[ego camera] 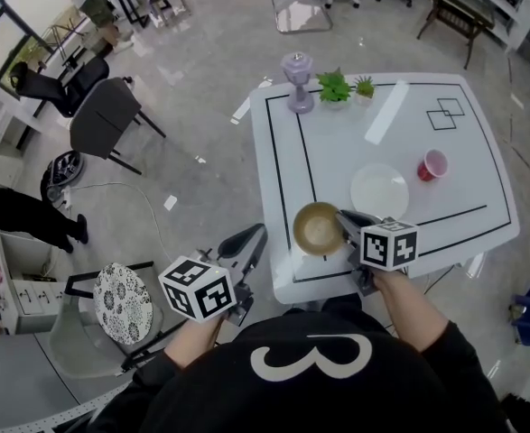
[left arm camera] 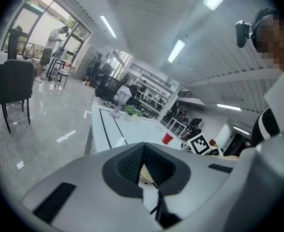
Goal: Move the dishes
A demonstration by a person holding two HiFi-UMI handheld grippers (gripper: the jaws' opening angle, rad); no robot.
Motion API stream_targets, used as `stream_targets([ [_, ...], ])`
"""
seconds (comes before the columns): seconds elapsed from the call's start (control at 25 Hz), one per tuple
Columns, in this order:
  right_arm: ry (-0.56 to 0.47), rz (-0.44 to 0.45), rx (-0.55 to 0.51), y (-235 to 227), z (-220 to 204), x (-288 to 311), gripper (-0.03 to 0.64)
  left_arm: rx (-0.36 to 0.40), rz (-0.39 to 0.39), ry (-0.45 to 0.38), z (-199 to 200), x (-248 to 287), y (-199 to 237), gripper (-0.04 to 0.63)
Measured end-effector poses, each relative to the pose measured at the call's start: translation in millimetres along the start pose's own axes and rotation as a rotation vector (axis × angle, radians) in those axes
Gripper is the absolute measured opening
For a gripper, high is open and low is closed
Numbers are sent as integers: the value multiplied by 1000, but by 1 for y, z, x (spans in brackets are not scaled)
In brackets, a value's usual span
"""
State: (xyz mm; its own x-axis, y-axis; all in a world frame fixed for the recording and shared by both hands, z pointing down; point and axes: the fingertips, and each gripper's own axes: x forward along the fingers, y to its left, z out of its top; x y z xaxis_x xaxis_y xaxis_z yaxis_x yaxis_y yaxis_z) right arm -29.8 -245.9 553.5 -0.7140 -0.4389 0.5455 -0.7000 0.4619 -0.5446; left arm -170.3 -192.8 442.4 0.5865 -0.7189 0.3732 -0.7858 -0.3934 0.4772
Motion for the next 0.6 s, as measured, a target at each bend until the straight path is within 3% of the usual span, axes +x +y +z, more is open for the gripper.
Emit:
stream_targets([
  [0.2,-34,-15,1,-1,4,-3,83,10,-17,-3,-1,-6,1,2],
  [0.36,-84,-27,13,1,9,-14,161,32,-49,-4,0,-10,-4,2],
  [0.6,-174,-123,-96,6,23,-47,163,62,-118,-14,5,-18,-19,2],
])
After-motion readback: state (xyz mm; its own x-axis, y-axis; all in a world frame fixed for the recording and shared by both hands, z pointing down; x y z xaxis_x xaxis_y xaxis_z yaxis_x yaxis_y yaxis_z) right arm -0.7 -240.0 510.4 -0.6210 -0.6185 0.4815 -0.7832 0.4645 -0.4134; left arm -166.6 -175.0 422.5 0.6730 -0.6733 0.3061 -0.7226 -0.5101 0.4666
